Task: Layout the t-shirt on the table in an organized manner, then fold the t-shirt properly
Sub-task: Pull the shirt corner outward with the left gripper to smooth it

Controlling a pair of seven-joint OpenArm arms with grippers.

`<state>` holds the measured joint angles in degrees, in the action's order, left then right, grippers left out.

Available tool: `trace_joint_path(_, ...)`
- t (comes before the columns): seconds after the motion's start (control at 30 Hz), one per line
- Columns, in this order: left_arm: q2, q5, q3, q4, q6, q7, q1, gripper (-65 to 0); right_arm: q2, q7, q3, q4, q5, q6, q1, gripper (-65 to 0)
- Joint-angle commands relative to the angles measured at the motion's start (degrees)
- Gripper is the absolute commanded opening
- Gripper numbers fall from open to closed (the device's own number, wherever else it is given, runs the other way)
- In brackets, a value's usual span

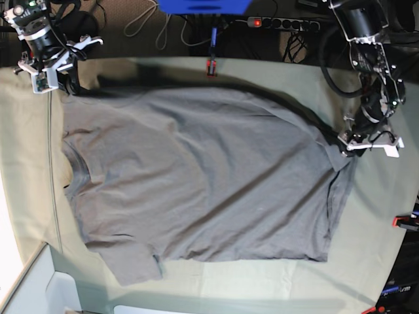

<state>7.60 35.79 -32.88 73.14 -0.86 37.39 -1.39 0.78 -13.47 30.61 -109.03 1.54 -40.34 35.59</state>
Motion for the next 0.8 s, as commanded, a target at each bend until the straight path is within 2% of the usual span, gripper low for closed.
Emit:
trace_joint_path(0.0, 0.62, 0.47, -0.13, 0.39, 0.47, -0.95, 0.99, -32.7, -0.47, 1.56, 0.29, -0.90, 0.88, 0.34, 0.23, -65.0)
trace_joint_path(0.37, 0.62, 0.47, 0.31, -3.12, 0.64, -0.95, 3.72, -33.8, -0.47, 1.56, 0.29, -0.81, 0.88, 0.34, 0.23, -65.0)
trace_joint_path(0.53, 0.62, 0.47, 0.31, -3.12, 0.64, -0.95, 3.81, -45.8, -0.47, 1.56, 0.29, -0.81, 0.88, 0.34, 0.23, -65.0)
trace_joint_path(0.7, 0.62, 0.47, 0.22, -3.21, 0.73, -0.95, 4.42, -52.1, -0.47, 1.56, 0.29, -0.81, 0.88, 0.34, 0.14, -65.0)
trace_joint_path(0.77, 0.62, 0.47, 0.14, -3.21, 0.73, -0.95, 4.51, -56.5, -0.47, 1.56, 0.29, -0.81, 0.88, 0.34, -0.65, -65.0)
